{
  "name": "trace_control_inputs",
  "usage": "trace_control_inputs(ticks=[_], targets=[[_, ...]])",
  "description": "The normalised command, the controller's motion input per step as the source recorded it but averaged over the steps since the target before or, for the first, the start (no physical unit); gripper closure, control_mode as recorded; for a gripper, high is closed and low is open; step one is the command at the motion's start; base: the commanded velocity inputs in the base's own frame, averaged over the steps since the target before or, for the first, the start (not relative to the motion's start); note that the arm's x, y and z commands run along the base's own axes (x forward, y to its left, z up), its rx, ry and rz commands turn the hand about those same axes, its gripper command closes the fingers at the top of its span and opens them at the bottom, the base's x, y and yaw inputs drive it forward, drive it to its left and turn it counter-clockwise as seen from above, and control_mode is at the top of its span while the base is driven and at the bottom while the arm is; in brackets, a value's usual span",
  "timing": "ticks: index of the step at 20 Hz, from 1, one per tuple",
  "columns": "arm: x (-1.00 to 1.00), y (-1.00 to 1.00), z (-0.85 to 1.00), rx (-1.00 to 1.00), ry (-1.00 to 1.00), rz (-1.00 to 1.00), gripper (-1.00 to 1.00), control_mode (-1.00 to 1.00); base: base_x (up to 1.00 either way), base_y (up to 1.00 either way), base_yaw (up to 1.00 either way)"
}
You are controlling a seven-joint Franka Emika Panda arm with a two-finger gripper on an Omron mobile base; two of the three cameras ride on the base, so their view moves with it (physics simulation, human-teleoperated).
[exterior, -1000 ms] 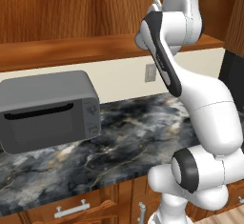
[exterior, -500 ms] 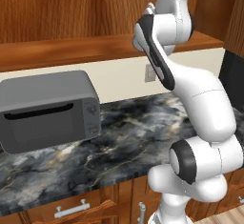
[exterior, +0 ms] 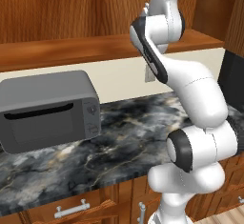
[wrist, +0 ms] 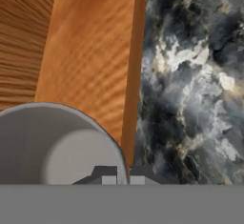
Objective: Move the glass cup from next to the sink to the open cabinet. Then, move the bowl with the lemon to the fridge to clear the area for faucet cleaning.
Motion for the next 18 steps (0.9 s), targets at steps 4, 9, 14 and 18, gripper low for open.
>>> trace_control_inputs(ticks=[4,9,14,18], targets=[[0.73,0.0,0.02,0.0,0.0,-0.13,1.0,-1.0,0.0,0.0,0.0],[0.71,0.0,0.0,0.0,0.01,-0.1,1.0,-1.0,0.0,0.0,0.0],[0.28,0.0,-0.12,0.0,0.13,-0.01,1.0,-1.0,0.0,0.0,0.0],[0.06,0.0,-0.24,0.0,0.17,0.0,1.0,-1.0,0.0,0.0,0.0]])
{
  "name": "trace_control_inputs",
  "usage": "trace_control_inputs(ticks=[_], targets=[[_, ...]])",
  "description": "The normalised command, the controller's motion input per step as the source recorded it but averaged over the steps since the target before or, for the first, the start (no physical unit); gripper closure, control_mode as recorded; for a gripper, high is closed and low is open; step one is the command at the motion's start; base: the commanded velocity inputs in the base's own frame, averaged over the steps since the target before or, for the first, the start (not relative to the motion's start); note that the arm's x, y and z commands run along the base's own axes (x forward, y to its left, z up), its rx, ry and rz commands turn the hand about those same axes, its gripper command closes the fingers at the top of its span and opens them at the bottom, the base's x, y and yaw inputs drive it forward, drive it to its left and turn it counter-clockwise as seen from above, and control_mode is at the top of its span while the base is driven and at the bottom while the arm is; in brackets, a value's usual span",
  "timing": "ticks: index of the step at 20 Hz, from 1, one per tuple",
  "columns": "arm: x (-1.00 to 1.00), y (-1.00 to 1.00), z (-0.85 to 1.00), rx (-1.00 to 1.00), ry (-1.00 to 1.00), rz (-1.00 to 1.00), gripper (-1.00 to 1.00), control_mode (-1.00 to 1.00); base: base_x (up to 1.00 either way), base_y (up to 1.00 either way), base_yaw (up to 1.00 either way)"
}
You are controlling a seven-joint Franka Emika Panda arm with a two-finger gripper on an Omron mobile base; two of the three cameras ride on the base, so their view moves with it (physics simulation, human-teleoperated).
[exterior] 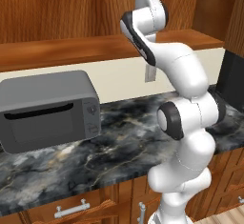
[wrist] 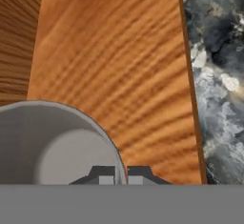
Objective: Move the glass cup from next to the sink to the open cabinet. Then, move the bowl with the lemon to the fridge to clear the area for faucet cleaning.
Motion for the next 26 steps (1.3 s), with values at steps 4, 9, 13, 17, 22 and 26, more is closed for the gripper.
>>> trace_control_inputs(ticks=[4,9,13,17,22,26], targets=[[0.08,0.0,0.0,0.0,0.03,0.0,-1.0,-1.0,0.0,0.0,0.0],[-0.34,0.0,0.0,0.0,-0.09,0.0,-1.0,-1.0,0.0,0.0,0.0],[-0.82,0.0,0.0,0.0,-0.31,0.0,-1.0,-1.0,0.0,0.0,0.0],[-0.96,0.0,0.12,0.0,-0.4,0.0,-1.0,-1.0,0.0,0.0,0.0],[-1.0,0.0,-0.14,0.0,-0.23,0.0,-1.0,-1.0,0.0,0.0,0.0],[-1.0,0.0,-0.83,0.0,-0.09,-0.01,-1.0,-1.0,0.0,0.0,0.0]])
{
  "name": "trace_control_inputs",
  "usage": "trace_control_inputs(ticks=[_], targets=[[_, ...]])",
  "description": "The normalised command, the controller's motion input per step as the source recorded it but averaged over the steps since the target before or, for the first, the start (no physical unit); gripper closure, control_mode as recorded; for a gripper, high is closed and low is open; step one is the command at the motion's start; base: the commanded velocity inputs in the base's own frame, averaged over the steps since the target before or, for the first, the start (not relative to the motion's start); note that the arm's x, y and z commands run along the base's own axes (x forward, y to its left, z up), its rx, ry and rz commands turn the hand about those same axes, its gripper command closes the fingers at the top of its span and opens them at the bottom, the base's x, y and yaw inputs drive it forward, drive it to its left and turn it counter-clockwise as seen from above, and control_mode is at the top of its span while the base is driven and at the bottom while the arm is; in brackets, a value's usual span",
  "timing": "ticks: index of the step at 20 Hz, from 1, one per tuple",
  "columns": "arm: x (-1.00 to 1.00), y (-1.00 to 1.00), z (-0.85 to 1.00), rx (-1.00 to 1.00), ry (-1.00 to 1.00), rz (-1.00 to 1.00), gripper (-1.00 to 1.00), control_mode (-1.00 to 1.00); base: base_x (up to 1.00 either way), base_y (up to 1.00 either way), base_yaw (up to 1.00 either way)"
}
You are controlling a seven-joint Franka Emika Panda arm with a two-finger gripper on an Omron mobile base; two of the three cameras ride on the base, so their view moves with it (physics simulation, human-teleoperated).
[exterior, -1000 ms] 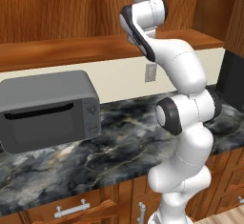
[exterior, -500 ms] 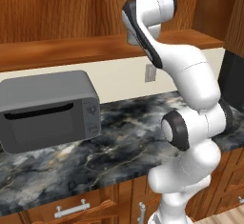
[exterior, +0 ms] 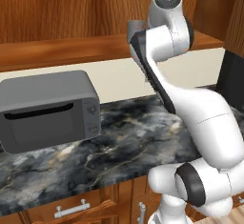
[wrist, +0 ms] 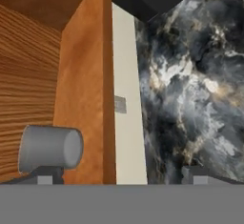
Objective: Move the glass cup from next to the sink to the open cabinet. Then, move the bowl with the lemon to the fridge to clear the area for faucet cleaning.
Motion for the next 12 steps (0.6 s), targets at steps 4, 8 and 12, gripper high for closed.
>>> trace_control_inputs(ticks=[4,8,12], targets=[[-1.0,-0.16,-1.0,0.0,-0.01,-0.13,-1.0,-1.0,0.0,0.0,0.0],[-1.0,-0.21,-0.99,0.0,0.0,-0.14,-1.0,-1.0,0.0,0.0,0.0],[-1.0,-0.15,-0.65,0.0,0.0,-0.12,-1.0,-1.0,0.0,0.0,0.0]])
